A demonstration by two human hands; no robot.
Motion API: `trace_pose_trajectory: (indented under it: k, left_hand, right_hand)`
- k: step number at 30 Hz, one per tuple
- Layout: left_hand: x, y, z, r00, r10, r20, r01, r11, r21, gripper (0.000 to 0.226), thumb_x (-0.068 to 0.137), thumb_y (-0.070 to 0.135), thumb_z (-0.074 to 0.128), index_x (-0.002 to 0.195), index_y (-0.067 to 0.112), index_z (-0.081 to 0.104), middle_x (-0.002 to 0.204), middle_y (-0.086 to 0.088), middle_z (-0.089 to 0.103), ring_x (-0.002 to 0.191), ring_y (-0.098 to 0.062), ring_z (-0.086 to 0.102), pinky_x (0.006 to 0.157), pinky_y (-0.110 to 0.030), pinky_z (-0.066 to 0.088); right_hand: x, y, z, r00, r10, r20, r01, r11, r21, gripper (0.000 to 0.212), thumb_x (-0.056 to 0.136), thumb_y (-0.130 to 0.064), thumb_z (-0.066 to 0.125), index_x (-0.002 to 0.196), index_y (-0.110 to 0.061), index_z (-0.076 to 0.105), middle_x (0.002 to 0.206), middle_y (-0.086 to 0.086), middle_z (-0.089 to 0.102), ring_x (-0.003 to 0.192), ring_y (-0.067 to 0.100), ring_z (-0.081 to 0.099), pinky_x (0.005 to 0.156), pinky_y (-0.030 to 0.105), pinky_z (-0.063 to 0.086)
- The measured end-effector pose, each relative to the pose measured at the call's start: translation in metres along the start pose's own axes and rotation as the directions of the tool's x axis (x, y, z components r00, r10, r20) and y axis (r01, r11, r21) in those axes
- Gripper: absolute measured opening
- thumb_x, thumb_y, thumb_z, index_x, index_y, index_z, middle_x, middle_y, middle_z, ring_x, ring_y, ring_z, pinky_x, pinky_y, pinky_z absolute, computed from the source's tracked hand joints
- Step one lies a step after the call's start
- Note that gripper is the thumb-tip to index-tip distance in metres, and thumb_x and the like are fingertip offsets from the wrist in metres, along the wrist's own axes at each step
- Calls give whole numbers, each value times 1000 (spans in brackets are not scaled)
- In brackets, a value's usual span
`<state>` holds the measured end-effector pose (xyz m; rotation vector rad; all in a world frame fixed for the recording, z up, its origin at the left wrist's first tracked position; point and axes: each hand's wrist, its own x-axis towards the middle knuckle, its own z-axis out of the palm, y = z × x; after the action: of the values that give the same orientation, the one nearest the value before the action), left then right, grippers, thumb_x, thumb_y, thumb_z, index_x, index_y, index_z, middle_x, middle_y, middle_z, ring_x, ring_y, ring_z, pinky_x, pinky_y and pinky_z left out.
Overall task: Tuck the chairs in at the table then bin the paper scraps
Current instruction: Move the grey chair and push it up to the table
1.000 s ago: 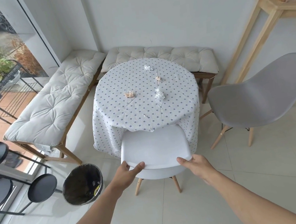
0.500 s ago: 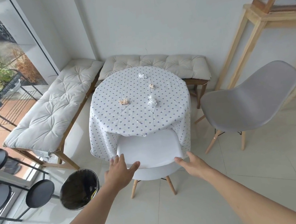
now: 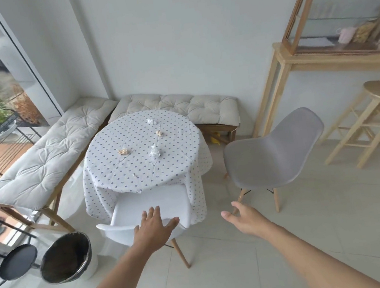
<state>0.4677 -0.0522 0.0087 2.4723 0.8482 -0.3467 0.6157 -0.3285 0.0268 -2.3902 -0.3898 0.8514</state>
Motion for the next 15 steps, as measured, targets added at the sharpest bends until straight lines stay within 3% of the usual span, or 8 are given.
trace_pose_trajectory:
  k: [6, 15]
  left_hand:
    - [-13, 116, 28, 999, 41, -22, -41, 999, 22, 101, 94, 80, 40, 167, 15, 16, 177, -5, 12, 164, -27, 4, 127, -62, 21]
    - [33, 260, 56, 993, 117, -29, -116, 992, 44, 99, 95, 78, 41, 167, 15, 16, 177, -5, 11, 164, -27, 5, 127, -60, 21]
  right_hand:
    - [-22, 66, -103, 995, -87, -49, 77, 981, -177, 94, 88, -78, 45, 162, -21, 33, 170, 0, 33, 157, 22, 29, 125, 46, 29]
    - [16, 129, -218, 985, -140, -98, 118, 973, -197, 90, 93, -73, 48, 162, -17, 33, 170, 3, 32, 156, 24, 30, 126, 45, 31]
